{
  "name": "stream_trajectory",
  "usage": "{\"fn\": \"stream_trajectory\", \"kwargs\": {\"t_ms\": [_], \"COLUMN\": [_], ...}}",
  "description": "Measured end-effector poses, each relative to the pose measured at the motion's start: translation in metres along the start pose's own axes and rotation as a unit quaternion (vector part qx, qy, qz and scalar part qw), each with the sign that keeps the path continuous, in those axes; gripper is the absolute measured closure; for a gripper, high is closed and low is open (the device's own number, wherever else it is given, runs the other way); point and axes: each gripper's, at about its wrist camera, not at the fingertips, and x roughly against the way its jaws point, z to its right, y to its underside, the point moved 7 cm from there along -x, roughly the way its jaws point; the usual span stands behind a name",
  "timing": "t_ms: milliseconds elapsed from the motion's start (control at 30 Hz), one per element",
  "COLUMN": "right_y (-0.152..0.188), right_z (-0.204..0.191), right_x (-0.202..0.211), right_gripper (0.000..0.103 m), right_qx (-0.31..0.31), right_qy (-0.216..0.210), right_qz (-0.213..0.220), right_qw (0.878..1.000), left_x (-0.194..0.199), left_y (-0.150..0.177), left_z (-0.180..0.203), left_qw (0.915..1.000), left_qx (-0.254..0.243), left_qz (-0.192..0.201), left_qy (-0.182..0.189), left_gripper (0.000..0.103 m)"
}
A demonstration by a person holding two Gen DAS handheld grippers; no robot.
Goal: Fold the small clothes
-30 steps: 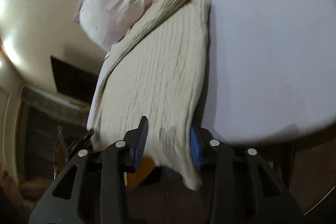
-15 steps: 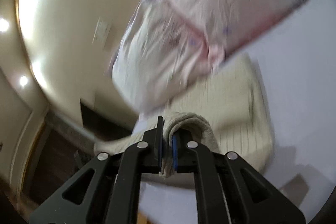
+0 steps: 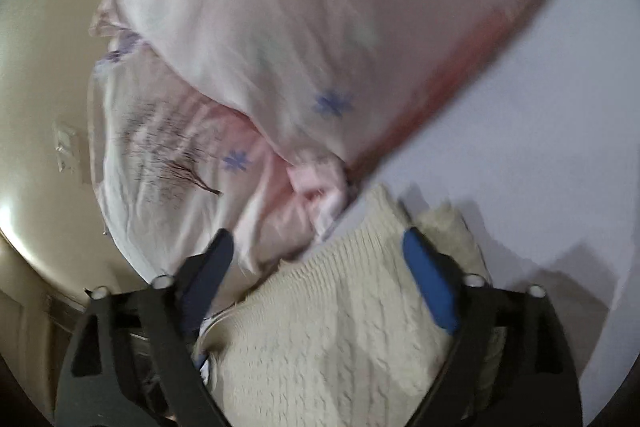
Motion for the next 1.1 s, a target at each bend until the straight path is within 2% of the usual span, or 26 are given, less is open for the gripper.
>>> {"fn": "stream_trajectory", "kwargs": {"t_ms": [33, 67, 200, 333, 400, 467, 533, 567, 600, 633, 700, 767, 833, 867, 900, 933, 1000, 1067, 1100], "right_y": [0.002, 0.003, 0.016, 0.030, 0.033, 0.033, 0.035, 0.036, 0.036, 0.037, 0.037, 0.035, 0.029, 0.027, 0.024, 0.021, 0.016, 0.013, 0.011], "right_z": [-0.004, -0.006, -0.009, -0.008, -0.008, -0.011, -0.009, -0.010, -0.010, -0.010, -0.010, -0.010, -0.009, -0.010, -0.009, -0.007, -0.002, 0.007, 0.014], "right_x": [0.003, 0.004, 0.006, 0.006, 0.011, 0.012, 0.017, 0.017, 0.018, 0.020, 0.025, 0.034, 0.049, 0.055, 0.062, 0.071, 0.085, 0.094, 0.097], "right_gripper": [0.012, 0.011, 0.008, 0.008, 0.008, 0.007, 0.006, 0.006, 0.006, 0.006, 0.006, 0.006, 0.006, 0.006, 0.006, 0.006, 0.006, 0.006, 0.006], "right_qx": [0.007, 0.014, 0.031, 0.035, 0.038, 0.038, 0.038, 0.038, 0.038, 0.038, 0.038, 0.043, 0.049, 0.050, 0.053, 0.055, 0.059, 0.056, 0.045], "right_qy": [-0.005, -0.008, -0.004, 0.005, 0.004, -0.001, -0.006, -0.009, -0.012, -0.015, -0.022, -0.028, -0.032, -0.032, -0.032, -0.030, -0.021, -0.007, 0.000], "right_qz": [-0.004, -0.007, -0.025, -0.041, -0.042, -0.042, -0.043, -0.044, -0.046, -0.048, -0.050, -0.048, -0.034, -0.028, -0.019, -0.008, 0.011, 0.024, 0.028], "right_qw": [1.000, 1.000, 0.999, 0.999, 0.998, 0.998, 0.998, 0.998, 0.998, 0.998, 0.998, 0.998, 0.998, 0.998, 0.998, 0.998, 0.998, 0.998, 0.999], "left_x": [0.007, 0.016, 0.020, 0.003, -0.001, -0.002, -0.003, -0.006, -0.011, -0.012, -0.008, 0.002, 0.008, 0.010, 0.009, 0.002, -0.020, -0.057, -0.079], "left_y": [-0.002, 0.001, 0.021, 0.049, 0.055, 0.058, 0.060, 0.062, 0.066, 0.068, 0.064, 0.054, 0.048, 0.047, 0.048, 0.053, 0.070, 0.098, 0.116], "left_z": [0.001, 0.005, 0.000, -0.013, -0.018, -0.018, -0.023, -0.024, -0.027, -0.030, -0.021, 0.015, 0.057, 0.097, 0.121, 0.159, 0.214, 0.262, 0.283], "left_qw": [0.9999, 0.9997, 0.9979, 0.9933, 0.9937, 0.9942, 0.9961, 0.9950, 0.9914, 0.9882, 0.9883, 0.9863, 0.9851, 0.9812, 0.9773, 0.9696, 0.9569, 0.9479, 0.9463], "left_qx": [-0.007, -0.022, -0.046, -0.050, -0.045, -0.039, 0.002, 0.027, 0.064, 0.100, 0.102, 0.092, 0.064, 0.037, 0.024, 0.006, -0.016, -0.037, -0.055], "left_qz": [0.010, 0.010, -0.043, -0.098, -0.096, -0.098, -0.087, -0.095, -0.109, -0.105, -0.098, -0.084, -0.075, -0.072, -0.074, -0.083, -0.106, -0.137, -0.156], "left_qy": [-0.005, -0.007, -0.012, -0.034, -0.034, -0.023, -0.008, 0.007, 0.034, 0.049, 0.057, 0.108, 0.141, 0.175, 0.197, 0.230, 0.270, 0.285, 0.278], "left_gripper": [0.021, 0.021, 0.022, 0.028, 0.032, 0.044, 0.059, 0.085, 0.085, 0.085, 0.086, 0.087, 0.088, 0.088, 0.088, 0.088, 0.088, 0.087, 0.087]}}
